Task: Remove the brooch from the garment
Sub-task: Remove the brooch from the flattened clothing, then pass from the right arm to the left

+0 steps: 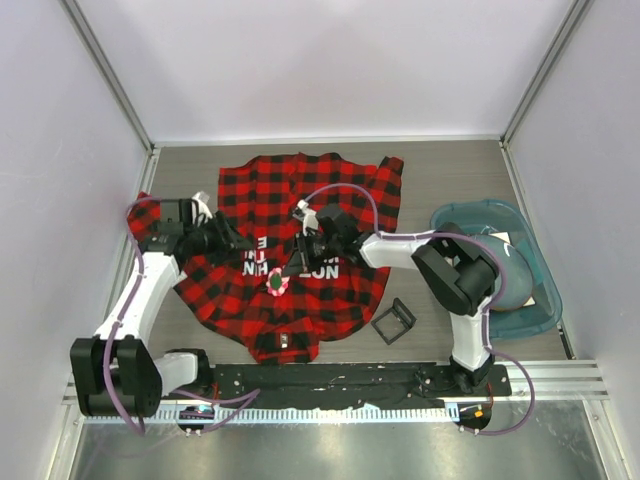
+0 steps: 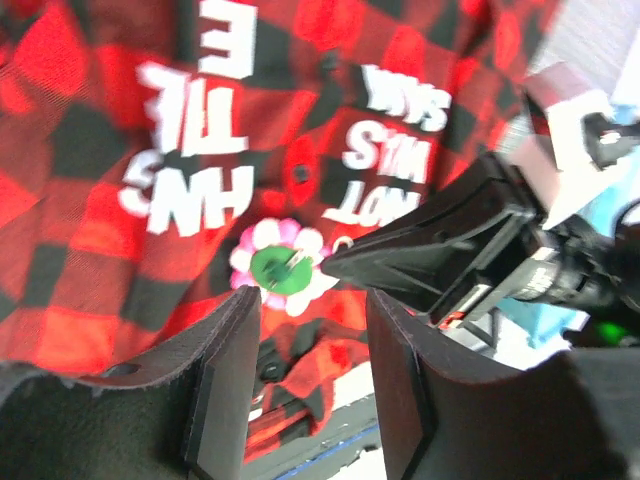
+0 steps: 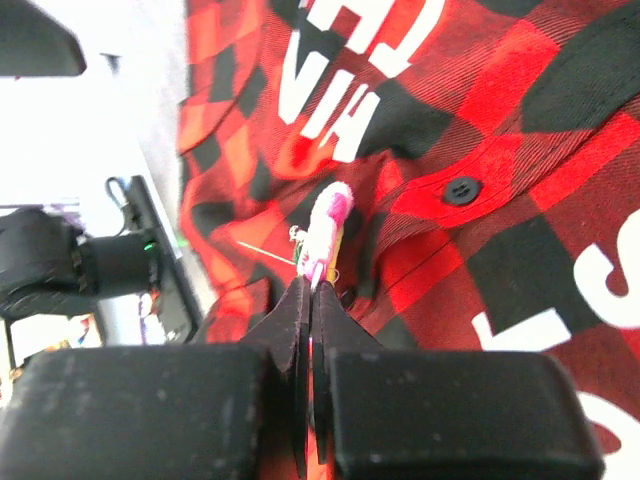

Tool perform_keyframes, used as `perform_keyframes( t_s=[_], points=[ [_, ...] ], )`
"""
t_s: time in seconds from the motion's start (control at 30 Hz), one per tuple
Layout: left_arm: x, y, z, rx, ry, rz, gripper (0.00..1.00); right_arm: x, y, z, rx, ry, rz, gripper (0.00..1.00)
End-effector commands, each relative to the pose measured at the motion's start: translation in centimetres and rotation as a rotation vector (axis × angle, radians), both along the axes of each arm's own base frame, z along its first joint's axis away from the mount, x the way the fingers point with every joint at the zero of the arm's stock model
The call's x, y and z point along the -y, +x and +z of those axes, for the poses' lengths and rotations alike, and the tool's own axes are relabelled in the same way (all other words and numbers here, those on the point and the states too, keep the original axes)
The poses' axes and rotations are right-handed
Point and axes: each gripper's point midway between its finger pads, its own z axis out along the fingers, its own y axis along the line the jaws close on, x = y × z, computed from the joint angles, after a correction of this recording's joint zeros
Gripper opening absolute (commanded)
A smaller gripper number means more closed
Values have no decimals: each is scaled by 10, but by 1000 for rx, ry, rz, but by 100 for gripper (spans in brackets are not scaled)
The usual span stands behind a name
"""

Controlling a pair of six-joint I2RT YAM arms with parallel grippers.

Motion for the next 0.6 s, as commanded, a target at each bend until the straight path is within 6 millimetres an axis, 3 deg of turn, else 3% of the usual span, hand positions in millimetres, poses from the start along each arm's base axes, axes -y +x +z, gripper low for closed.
perform_keyframes(
  t_s=[0.0,0.17,0.2,0.27,0.3,0.37,0.43,0.47,0.57],
  points=[
    [34,28,53,210,-163,-225,50,14,0,70,25,176,71,1],
    [52,39,71,250,-320,-267,51,34,-12,100,25,239,119,1],
    [55,36,66,245,-352,-268,52,40,-9,107,28,247,106,1],
    [62,39,82,311,-432,-286,54,49,-11,122,36,274,103,1],
    [64,35,78,297,-455,-283,54,56,-8,127,39,286,93,1],
    [69,36,96,368,-508,-316,56,67,-14,142,52,319,110,1],
    [73,31,100,394,-556,-341,57,79,-12,153,72,346,109,1],
    [77,31,111,457,-573,-375,57,82,-16,163,92,367,128,1],
    [98,16,121,458,-656,-476,57,89,-18,176,140,387,148,1]
  ],
)
